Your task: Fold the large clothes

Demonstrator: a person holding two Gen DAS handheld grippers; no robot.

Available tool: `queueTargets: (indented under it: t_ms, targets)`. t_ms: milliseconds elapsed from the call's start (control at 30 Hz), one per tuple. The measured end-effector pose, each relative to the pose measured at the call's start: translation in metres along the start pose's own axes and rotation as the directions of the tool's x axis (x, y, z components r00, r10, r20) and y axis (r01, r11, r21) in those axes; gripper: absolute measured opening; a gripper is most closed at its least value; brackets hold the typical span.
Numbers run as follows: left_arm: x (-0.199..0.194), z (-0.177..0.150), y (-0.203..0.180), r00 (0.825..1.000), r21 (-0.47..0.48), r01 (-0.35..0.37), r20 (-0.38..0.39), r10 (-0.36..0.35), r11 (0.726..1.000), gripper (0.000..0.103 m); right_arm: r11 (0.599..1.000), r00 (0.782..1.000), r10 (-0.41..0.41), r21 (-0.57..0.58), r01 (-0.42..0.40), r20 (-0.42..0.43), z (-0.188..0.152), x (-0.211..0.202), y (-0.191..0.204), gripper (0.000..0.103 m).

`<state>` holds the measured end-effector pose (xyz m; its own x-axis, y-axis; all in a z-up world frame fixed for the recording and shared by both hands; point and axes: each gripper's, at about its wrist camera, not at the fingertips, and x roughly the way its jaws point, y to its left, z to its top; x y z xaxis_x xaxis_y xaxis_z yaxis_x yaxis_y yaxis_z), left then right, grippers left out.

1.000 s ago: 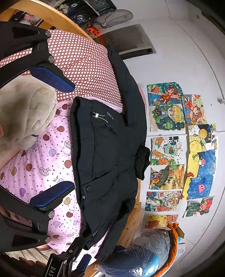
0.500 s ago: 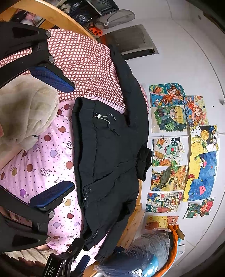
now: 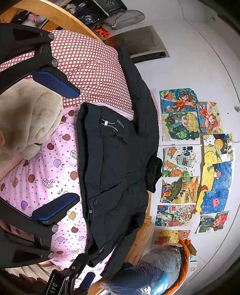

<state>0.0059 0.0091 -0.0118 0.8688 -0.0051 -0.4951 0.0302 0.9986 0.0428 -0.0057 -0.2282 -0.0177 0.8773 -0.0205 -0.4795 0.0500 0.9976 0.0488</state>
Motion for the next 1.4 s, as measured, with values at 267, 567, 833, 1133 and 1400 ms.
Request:
queueTargets:
  t_ms: [267, 567, 833, 1133, 1400]
  targets:
    - [-0.0004, 0.0012, 0.0002, 1.0, 0.0, 0.0, 0.0, 0.0, 1.0, 0.103, 1.0, 1.0, -0.001, 0.0, 0.001, -0.001, 0.0007, -0.0004, -0.0004, 0.102]
    - [-0.0009, 0.0019, -0.002, 1.0, 0.001, -0.003, 0.0, 0.003, 1.0, 0.103, 1.0, 1.0, -0.001, -0.001, 0.001, 0.0, 0.0007, -0.0006, -0.0004, 0.102]
    - [-0.002, 0.0038, -0.002, 1.0, 0.002, -0.001, 0.002, 0.001, 1.0, 0.103, 1.0, 1.0, -0.001, -0.002, 0.001, 0.0, -0.0003, -0.0007, -0.0001, 0.102]
    - [-0.0057, 0.0049, -0.0045, 1.0, 0.002, 0.002, 0.009, -0.002, 1.0, 0.103, 1.0, 1.0, 0.0, -0.007, 0.0, 0.0, 0.0027, -0.002, 0.001, 0.102]
    - [-0.0066, 0.0057, -0.0046, 1.0, 0.002, 0.004, 0.009, -0.004, 1.0, 0.103, 1.0, 1.0, 0.0, -0.007, 0.0, 0.0, 0.0045, -0.0033, 0.002, 0.102]
